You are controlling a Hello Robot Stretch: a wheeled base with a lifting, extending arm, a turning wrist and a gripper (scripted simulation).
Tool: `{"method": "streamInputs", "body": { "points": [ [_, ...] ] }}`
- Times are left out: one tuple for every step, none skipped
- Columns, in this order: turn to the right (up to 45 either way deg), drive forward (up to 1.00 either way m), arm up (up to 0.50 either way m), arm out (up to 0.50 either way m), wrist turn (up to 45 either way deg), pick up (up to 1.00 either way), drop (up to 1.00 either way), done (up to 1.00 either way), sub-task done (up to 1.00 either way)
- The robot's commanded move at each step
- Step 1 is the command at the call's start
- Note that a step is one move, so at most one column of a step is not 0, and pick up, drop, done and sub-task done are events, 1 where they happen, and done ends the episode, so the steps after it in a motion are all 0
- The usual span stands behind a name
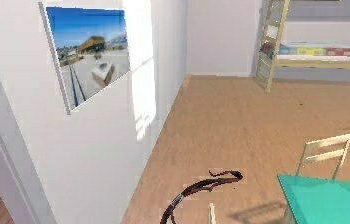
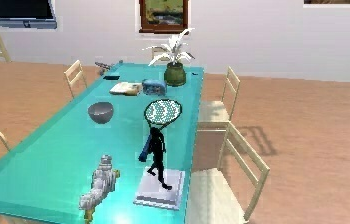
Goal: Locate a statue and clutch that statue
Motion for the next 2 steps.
{"method": "streamInputs", "body": {
  "points": [
    [0.0, 0.0, 0.0, 0.18, 0.0, 0.0, 0.0, 0.0, 0.0],
    [0.0, 0.0, 0.0, 0.0, 45.0, 0.0, 0.0, 0.0, 0.0]
  ]
}}
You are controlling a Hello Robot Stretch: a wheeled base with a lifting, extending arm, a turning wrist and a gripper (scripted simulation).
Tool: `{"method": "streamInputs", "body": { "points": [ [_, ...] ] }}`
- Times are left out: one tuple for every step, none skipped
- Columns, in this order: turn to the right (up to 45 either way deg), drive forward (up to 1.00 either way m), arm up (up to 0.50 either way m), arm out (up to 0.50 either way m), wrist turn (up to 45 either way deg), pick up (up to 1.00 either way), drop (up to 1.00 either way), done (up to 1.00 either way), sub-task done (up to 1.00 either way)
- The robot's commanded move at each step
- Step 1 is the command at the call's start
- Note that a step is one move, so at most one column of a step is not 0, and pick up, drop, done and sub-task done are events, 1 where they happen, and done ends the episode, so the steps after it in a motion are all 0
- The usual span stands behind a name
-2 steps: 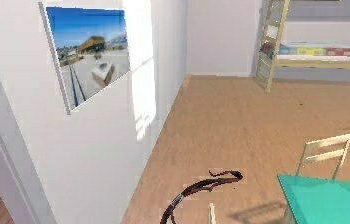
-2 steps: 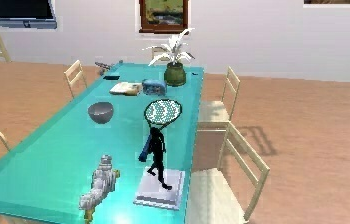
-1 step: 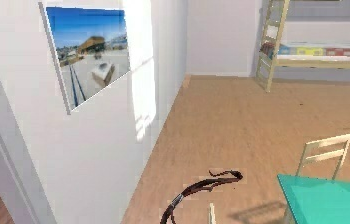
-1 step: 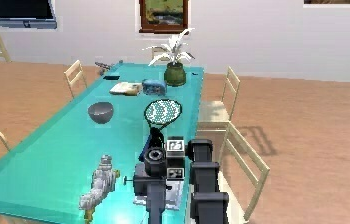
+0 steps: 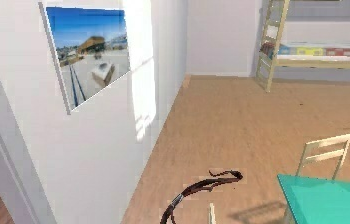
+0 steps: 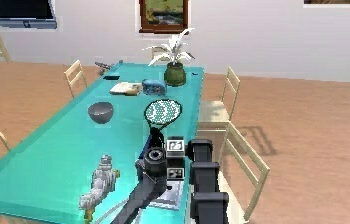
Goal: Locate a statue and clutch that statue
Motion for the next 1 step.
{"method": "streamInputs", "body": {
  "points": [
    [0.0, 0.0, 0.0, 0.0, 45.0, 0.0, 0.0, 0.0, 0.0]
  ]
}}
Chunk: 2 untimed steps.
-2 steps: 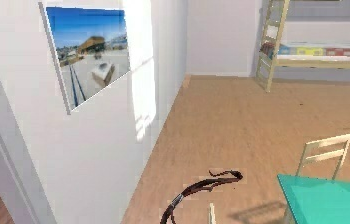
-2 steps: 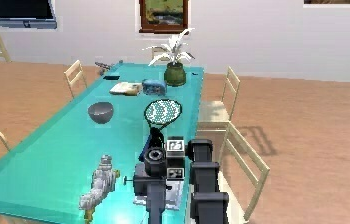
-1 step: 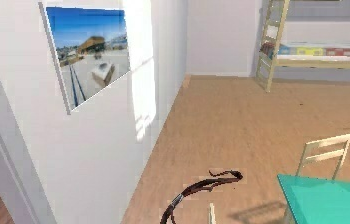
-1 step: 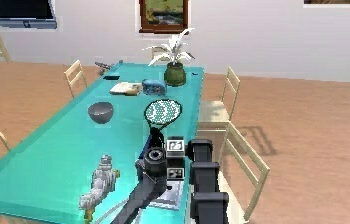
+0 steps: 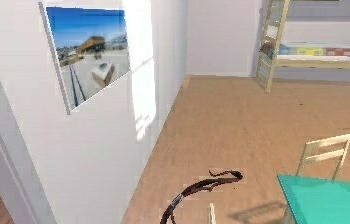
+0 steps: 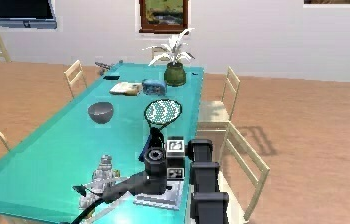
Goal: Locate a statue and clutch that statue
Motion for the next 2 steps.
{"method": "streamInputs", "body": {
  "points": [
    [0.0, 0.0, 0.0, 0.0, 45.0, 0.0, 0.0, 0.0, 0.0],
    [0.0, 0.0, 0.0, 0.0, 45.0, 0.0, 0.0, 0.0, 0.0]
  ]
}}
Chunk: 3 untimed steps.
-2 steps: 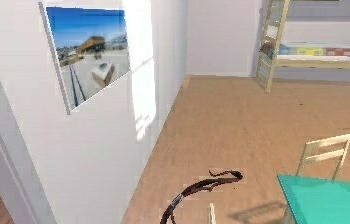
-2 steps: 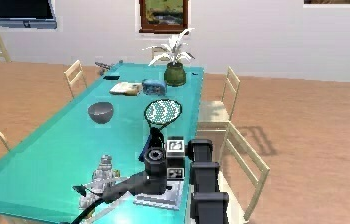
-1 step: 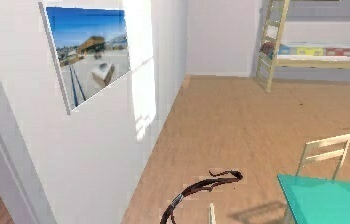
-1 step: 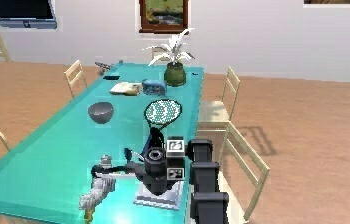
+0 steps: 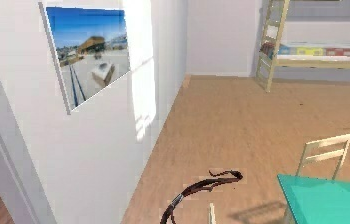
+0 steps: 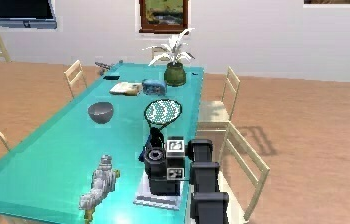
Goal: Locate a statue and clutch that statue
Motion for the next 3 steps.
{"method": "streamInputs", "body": {
  "points": [
    [0.0, 0.0, 0.0, 0.0, 15.0, 0.0, 0.0, 0.0, 0.0],
    [0.0, 0.0, -0.3, 0.0, 0.0, 0.0, 0.0, 0.0, 0.0],
    [0.0, 0.0, 0.0, 0.0, 0.0, 1.0, 0.0, 0.0, 0.0]
  ]
}}
